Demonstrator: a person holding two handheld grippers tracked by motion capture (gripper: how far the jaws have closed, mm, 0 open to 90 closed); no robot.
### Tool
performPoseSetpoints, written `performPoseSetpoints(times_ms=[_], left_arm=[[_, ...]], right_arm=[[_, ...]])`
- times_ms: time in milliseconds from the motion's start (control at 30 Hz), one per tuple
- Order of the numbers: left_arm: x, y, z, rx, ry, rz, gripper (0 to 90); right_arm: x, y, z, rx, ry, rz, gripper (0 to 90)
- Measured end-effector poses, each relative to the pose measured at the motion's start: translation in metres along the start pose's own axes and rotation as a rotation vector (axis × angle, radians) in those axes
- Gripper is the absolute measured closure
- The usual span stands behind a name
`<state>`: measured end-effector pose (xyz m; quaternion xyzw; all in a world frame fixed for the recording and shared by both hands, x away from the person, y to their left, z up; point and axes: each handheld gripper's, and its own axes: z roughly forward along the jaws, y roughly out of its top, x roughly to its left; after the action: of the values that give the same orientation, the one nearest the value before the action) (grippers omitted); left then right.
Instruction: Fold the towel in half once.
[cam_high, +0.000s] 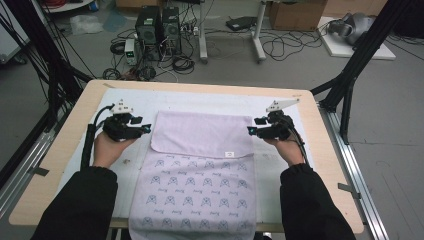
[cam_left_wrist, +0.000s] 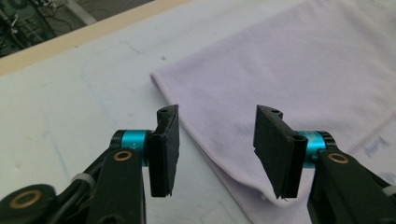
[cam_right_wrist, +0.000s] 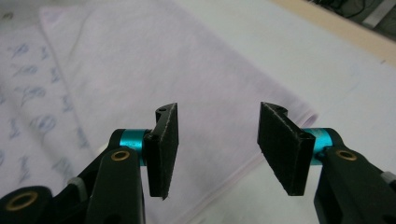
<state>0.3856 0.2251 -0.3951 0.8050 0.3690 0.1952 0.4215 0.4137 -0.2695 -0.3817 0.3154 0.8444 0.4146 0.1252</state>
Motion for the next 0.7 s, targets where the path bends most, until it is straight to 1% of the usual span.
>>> performPoseSetpoints(times_ms=[33,133,167,233,267,300,333,367,433,467,533,567,633,667,700], left_arm=[[-0.003,-0.006,0.001,0.003,-0.015,0.000,54.0],[-0.010,-0.019,0.006,0.005,-0.053,-0.012,56.6],[-0.012,-0.021,0.009,0.021,-0.066,-0.008,56.7],[-0.015,-0.025,0.013,0.025,-0.094,-0.005,56.6],[-0.016,-0.026,0.014,0.026,-0.096,-0.002,56.4],[-0.018,-0.028,0.017,0.042,-0.106,0.011,56.3],[-0.018,-0.029,0.019,0.059,-0.109,0.021,56.8],[-0.019,-0.031,0.021,0.071,-0.113,0.020,57.4],[-0.019,-0.034,0.023,0.090,-0.117,0.024,57.8],[-0.020,-0.036,0.024,0.094,-0.122,0.026,59.8],[-0.024,-0.039,0.028,0.127,-0.113,0.046,64.3],[-0.024,-0.039,0.027,0.118,-0.109,0.052,66.2],[-0.024,-0.040,0.028,0.114,-0.103,0.044,71.6],[-0.024,-0.040,0.028,0.113,-0.101,0.047,72.9],[-0.023,-0.039,0.027,0.111,-0.098,0.051,76.9]], right_arm=[[0.003,-0.006,0.000,-0.007,0.009,-0.002,48.6],[0.012,-0.023,0.005,0.022,0.034,0.002,50.6],[0.015,-0.027,0.008,0.026,0.043,0.001,51.0],[0.022,-0.035,0.012,0.036,0.055,-0.001,51.8],[0.024,-0.039,0.015,0.035,0.068,-0.002,52.7],[0.026,-0.040,0.016,0.053,0.081,0.006,52.8],[0.028,-0.041,0.019,0.077,0.087,-0.005,53.3],[0.031,-0.042,0.021,0.093,0.089,-0.016,54.8],[0.034,-0.042,0.023,0.100,0.108,-0.021,55.0],[0.035,-0.042,0.025,0.106,0.111,-0.024,55.3],[0.038,-0.043,0.029,0.131,0.106,-0.048,56.9],[0.038,-0.044,0.030,0.146,0.102,-0.048,57.3],[0.036,-0.046,0.032,0.154,0.104,-0.047,59.5],[0.035,-0.047,0.033,0.151,0.109,-0.040,61.5],[0.034,-0.048,0.034,0.145,0.117,-0.030,66.0]])
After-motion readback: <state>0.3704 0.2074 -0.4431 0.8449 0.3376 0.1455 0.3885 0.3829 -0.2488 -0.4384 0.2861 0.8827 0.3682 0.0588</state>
